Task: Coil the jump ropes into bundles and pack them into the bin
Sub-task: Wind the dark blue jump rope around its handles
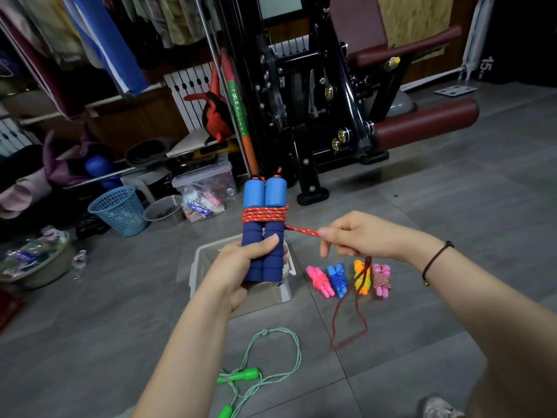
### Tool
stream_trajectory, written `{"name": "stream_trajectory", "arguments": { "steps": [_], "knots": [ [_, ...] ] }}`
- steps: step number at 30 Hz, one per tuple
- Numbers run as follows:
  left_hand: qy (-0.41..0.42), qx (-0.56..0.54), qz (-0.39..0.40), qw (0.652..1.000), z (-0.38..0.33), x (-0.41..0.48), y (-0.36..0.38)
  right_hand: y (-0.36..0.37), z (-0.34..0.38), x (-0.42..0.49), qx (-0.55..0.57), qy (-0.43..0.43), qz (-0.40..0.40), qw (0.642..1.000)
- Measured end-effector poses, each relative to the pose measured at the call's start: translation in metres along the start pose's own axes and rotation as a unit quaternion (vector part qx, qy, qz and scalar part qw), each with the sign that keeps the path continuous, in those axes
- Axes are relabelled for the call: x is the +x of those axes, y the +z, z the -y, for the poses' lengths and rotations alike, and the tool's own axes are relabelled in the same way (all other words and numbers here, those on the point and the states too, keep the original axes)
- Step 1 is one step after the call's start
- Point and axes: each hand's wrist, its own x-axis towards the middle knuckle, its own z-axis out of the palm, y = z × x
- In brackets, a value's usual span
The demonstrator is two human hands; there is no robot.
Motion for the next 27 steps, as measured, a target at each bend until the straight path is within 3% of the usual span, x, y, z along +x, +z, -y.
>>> {"name": "stream_trajectory", "arguments": {
  "steps": [7,10,14,19,21,27],
  "knots": [
    [-0.011,0.087,-0.035,0.996,0.014,0.014,0.003,0.009,0.016,-0.009,-0.008,-0.026,0.004,1.0],
    [-0.01,0.188,-0.033,0.982,0.023,0.02,0.007,0.009,0.018,-0.009,-0.005,-0.02,-0.012,1.0],
    [0.004,0.392,-0.052,0.919,0.031,0.024,0.01,0.011,0.02,-0.008,-0.008,-0.015,-0.015,1.0],
    [-0.007,0.588,-0.014,0.809,0.028,0.014,0.022,0.012,0.022,-0.008,-0.045,-0.019,-0.025,0.998],
    [0.002,0.627,0.006,0.779,0.03,0.012,0.026,0.013,0.022,-0.007,-0.064,-0.017,-0.034,0.997],
    [0.032,0.679,0.046,0.732,0.034,0.006,0.036,0.018,0.018,-0.002,-0.078,-0.008,-0.051,0.996]
  ]
}}
